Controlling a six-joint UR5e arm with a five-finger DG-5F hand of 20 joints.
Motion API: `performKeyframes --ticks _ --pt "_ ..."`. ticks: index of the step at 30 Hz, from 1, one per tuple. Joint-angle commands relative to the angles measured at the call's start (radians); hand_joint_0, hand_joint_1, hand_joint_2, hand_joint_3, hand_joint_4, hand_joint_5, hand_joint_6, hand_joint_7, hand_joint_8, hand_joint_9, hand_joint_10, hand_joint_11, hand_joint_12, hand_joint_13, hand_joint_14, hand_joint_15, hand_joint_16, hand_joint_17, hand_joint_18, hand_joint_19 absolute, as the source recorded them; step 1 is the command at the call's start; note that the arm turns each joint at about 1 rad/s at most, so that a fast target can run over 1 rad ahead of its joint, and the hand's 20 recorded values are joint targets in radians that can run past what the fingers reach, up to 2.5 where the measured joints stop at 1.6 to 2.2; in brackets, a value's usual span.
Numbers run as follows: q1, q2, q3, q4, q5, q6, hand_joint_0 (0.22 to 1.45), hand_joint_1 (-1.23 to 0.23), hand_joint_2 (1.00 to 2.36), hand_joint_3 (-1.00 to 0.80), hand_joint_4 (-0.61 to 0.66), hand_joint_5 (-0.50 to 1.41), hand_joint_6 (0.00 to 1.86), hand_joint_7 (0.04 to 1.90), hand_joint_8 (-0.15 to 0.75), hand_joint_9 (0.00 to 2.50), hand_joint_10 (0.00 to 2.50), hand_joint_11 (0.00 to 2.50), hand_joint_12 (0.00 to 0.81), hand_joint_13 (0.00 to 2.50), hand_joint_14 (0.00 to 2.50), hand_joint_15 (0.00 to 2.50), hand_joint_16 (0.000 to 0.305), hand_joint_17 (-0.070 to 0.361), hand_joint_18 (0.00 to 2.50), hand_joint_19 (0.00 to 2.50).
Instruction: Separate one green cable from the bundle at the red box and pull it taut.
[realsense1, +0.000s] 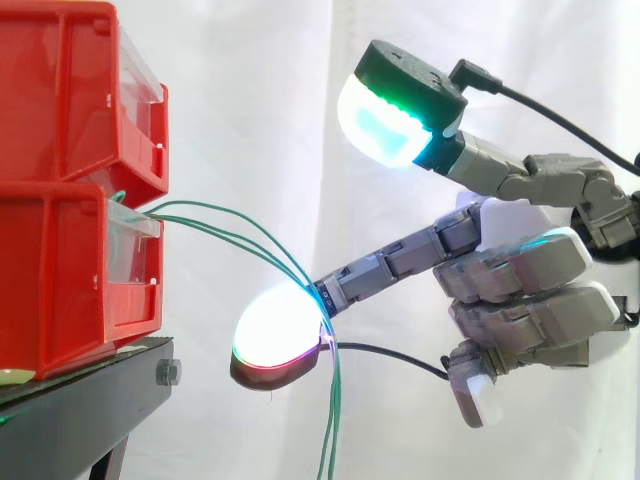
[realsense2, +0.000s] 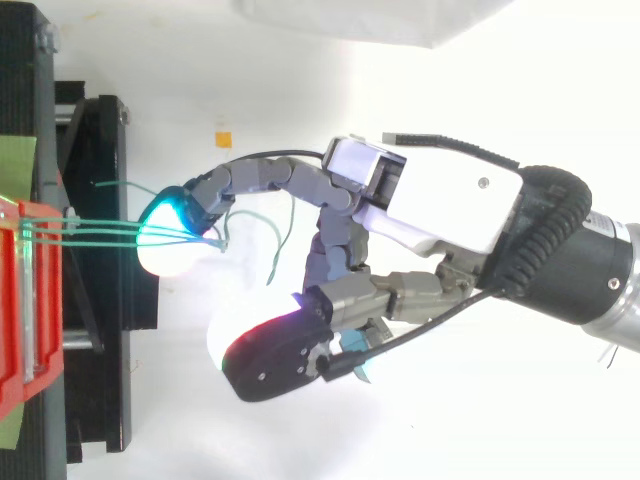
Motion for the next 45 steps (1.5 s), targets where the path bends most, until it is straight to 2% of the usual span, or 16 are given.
performKeyframes --ticks 1,8,15,18,28,33,36,41,45 --pt "0.001 -0.001 0.000 0.016 -0.011 -0.067 0.39 -0.50 1.00 -0.50 0.35 -0.15 0.50 0.66 0.400 2.11 0.02 0.45 0.574 2.19 0.02 0.57 0.092 0.206 2.50 0.23" --pt "0.001 0.000 -0.002 0.062 -0.068 -0.201 0.39 -0.50 1.00 -0.50 0.35 -0.15 0.50 0.66 0.399 2.12 0.02 0.44 0.573 2.19 0.02 0.56 0.091 0.206 2.50 0.23" --pt "0.002 -0.001 -0.003 0.071 -0.090 -0.259 0.39 -0.50 1.00 -0.50 0.35 -0.15 0.50 0.66 0.398 2.11 0.02 0.44 0.578 2.19 0.02 0.57 0.091 0.205 2.50 0.24" --pt "0.002 -0.001 -0.023 0.091 -0.110 -0.285 0.39 -0.50 1.00 -0.50 0.35 -0.15 0.50 0.66 0.396 2.11 0.02 0.43 0.572 2.19 0.02 0.56 0.091 0.204 2.50 0.24" --pt "0.004 -0.001 -0.064 0.162 -0.110 -0.285 0.39 -0.50 1.00 -0.50 0.35 -0.15 0.50 0.66 0.396 2.12 0.02 0.43 0.573 2.19 0.02 0.56 0.091 0.206 2.50 0.23" --pt "0.004 -0.001 -0.066 0.158 -0.111 -0.284 0.39 -0.50 1.00 -0.50 0.35 -0.15 0.50 0.65 0.397 2.12 0.01 0.44 0.572 2.19 0.02 0.56 0.091 0.205 2.50 0.24" --pt "-0.003 -0.001 -0.066 0.158 -0.116 -0.284 0.39 -0.50 1.00 -0.50 0.35 -0.15 0.50 0.66 0.401 2.12 0.02 0.43 0.572 2.19 0.02 0.56 0.091 0.204 2.50 0.24" --pt "-0.012 -0.001 -0.066 0.171 -0.156 -0.287 0.39 -0.50 1.00 -0.50 0.35 -0.15 0.50 0.66 0.402 2.11 0.02 0.43 0.578 2.19 0.02 0.57 0.091 0.204 2.50 0.24" --pt "-0.018 -0.003 -0.066 0.212 -0.166 -0.284 0.39 -0.50 1.00 -0.50 0.35 -0.15 0.50 0.66 0.398 2.11 0.02 0.45 0.574 2.19 0.02 0.57 0.091 0.204 2.50 0.24"
